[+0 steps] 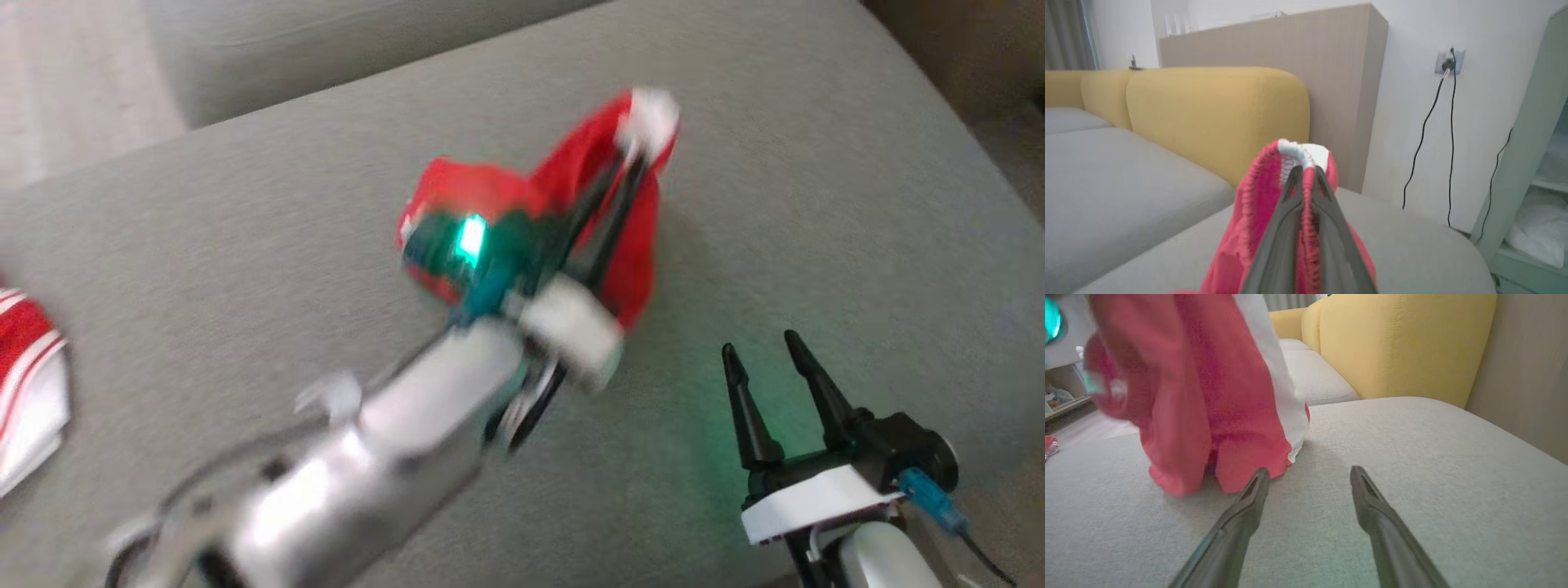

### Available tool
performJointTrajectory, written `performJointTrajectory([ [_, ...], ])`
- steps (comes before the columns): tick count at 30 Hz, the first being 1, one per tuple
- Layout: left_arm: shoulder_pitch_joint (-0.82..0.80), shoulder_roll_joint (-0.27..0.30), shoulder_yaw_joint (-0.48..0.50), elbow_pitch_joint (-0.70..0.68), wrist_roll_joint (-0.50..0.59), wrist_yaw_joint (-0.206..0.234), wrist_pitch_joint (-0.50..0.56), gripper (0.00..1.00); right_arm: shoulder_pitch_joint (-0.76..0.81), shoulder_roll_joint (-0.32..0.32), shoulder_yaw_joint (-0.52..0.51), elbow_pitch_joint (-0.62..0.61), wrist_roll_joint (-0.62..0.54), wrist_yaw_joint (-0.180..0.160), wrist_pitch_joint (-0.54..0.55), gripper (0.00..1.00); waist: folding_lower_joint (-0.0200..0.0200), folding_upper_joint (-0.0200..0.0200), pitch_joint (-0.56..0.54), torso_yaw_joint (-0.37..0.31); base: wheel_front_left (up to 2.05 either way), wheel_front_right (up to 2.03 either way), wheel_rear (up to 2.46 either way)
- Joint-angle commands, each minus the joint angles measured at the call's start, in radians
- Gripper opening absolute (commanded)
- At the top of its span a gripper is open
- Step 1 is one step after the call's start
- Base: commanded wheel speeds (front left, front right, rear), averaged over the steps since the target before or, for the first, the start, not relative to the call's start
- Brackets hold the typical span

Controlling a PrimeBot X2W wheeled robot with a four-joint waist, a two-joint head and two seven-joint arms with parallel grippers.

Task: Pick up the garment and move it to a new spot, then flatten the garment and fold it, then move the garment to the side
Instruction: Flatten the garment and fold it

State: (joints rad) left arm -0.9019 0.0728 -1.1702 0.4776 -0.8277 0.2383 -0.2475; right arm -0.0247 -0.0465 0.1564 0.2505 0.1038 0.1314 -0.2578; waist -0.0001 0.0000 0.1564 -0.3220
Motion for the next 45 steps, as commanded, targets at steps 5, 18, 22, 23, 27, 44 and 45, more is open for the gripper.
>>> performJointTrajectory([
  [5, 0.222, 0.147, -0.029, -0.022, -0.021, 0.066, 0.010, 0.00, -0.002, -0.004, -0.009, -0.038, -0.014, -0.001, -0.004, 1.00, 0.0001, 0.0000, -0.005, 0.126, 0.00, 0.00, 0.00],
  [18, 0.516, 0.202, 0.029, -0.154, -0.063, 0.034, -0.014, 1.00, 0.026, -0.004, -0.011, -0.025, -0.042, -0.001, -0.004, 1.00, 0.0001, 0.0000, -0.053, 0.213, 0.00, 0.00, 0.00],
  [22, 0.557, 0.196, 0.091, -0.183, -0.051, 0.033, -0.014, 1.00, 0.038, -0.004, -0.005, -0.020, -0.045, -0.001, -0.004, 1.00, 0.0001, 0.0000, -0.076, 0.212, 0.00, 0.00, 0.00],
  [23, 0.567, 0.194, 0.101, -0.185, -0.053, 0.028, -0.014, 1.00, 0.040, -0.004, -0.003, -0.018, -0.046, -0.001, -0.004, 1.00, 0.0001, 0.0000, -0.081, 0.210, 0.00, 0.00, 0.00],
  [27, 0.603, 0.183, 0.150, -0.186, -0.095, 0.002, -0.014, 1.00, 0.051, -0.004, 0.005, -0.014, -0.049, -0.001, -0.004, 1.00, 0.0001, 0.0000, -0.099, 0.199, 0.00, 0.00, 0.00],
  [44, 0.545, 0.138, 0.229, -0.025, -0.171, -0.097, -0.011, 1.00, 0.052, -0.004, 0.015, -0.014, -0.055, -0.001, -0.004, 1.00, 0.0001, 0.0000, -0.092, 0.170, 0.00, 0.00, 0.00],
  [45, 0.538, 0.134, 0.230, -0.014, -0.173, -0.104, -0.011, 1.00, 0.050, -0.004, 0.015, -0.014, -0.055, -0.001, -0.004, 1.00, 0.0001, 0.0000, -0.090, 0.168, 0.00, 0.00, 0.00],
])
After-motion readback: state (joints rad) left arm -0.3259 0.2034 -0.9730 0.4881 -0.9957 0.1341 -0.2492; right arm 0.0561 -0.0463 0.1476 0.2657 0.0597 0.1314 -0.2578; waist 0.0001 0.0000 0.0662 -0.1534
